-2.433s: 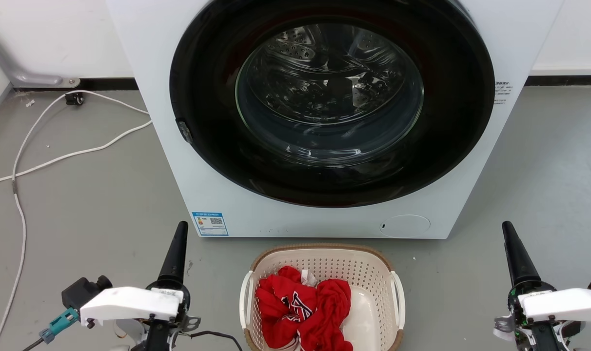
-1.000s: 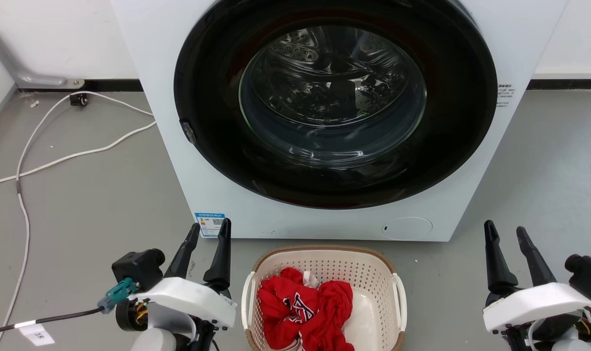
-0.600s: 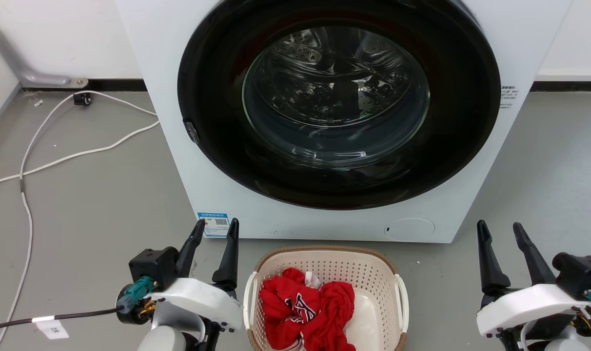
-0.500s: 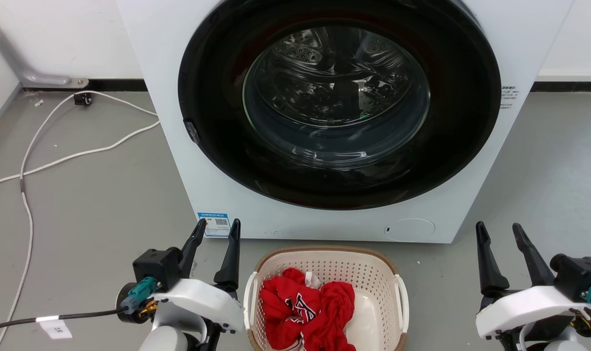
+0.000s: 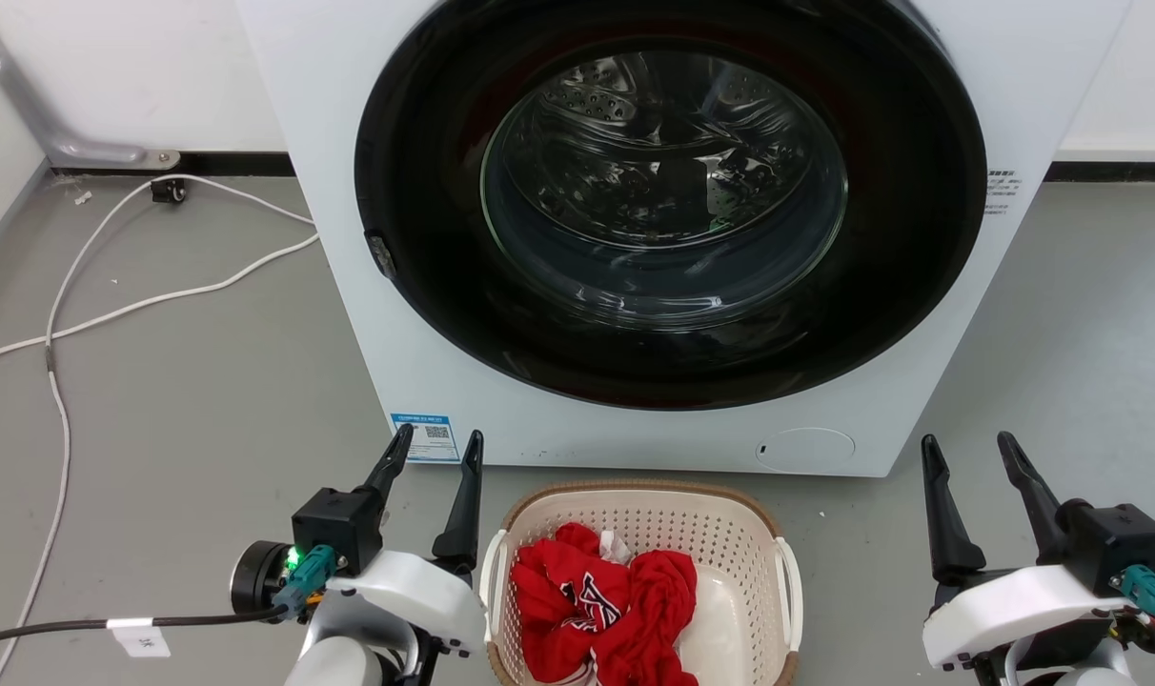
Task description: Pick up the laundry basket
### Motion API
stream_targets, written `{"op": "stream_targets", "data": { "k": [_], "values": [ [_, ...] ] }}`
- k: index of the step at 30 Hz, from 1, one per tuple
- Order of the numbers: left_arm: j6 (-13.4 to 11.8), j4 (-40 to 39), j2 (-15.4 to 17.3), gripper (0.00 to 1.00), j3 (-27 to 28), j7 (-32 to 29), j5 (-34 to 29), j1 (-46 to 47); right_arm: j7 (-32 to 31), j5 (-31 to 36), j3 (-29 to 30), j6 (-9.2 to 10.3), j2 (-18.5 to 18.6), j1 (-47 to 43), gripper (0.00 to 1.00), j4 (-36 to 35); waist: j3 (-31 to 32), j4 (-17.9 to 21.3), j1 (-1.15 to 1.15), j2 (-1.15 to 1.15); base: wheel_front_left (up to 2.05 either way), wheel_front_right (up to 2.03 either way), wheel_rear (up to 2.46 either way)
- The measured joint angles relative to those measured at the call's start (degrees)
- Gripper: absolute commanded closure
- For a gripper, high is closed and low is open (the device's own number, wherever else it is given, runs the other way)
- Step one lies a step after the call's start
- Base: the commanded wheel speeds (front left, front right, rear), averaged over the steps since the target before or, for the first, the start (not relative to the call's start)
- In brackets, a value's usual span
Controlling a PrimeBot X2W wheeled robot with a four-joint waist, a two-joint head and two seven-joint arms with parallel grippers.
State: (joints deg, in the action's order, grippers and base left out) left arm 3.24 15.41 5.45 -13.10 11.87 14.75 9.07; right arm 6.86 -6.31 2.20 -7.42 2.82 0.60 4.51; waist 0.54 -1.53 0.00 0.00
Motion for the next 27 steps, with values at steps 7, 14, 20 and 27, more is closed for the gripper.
{"op": "stream_targets", "data": {
  "k": [7, 14, 20, 27],
  "values": [
    [-0.18, 0.31, 0.0, 0.0, -0.24, 0.77, -2.61, 0.13, 0.68, 1.46, 0.11, 0.0, 0.0, -0.43, 0.0, -0.16, -0.05, -0.04, 0.0, 0.0, 0.0, 0.0, 0.0],
    [-0.19, 0.73, -0.2, 0.0, -0.19, 1.51, -5.02, 0.3, 1.2, 3.12, 0.78, -0.08, 0.01, -0.59, 0.0, -0.24, -0.15, -0.28, 0.0, 0.0, 0.0, 0.0, 0.0],
    [0.26, 0.97, -0.62, 0.0, 0.18, 2.16, -6.39, 0.3, 1.7, 4.04, 1.24, -0.08, 0.01, -0.59, 0.0, -0.01, -0.2, -0.52, 0.0, 0.0, 0.0, 0.0, 0.0],
    [0.8, 1.77, -0.96, 0.0, 0.55, 2.9, -8.48, 0.3, 2.64, 5.26, 1.25, -0.08, 0.01, -0.59, 0.0, 0.68, -0.18, -0.6, 0.0, 0.0, 0.0, 0.0, 0.0]
  ]
}}
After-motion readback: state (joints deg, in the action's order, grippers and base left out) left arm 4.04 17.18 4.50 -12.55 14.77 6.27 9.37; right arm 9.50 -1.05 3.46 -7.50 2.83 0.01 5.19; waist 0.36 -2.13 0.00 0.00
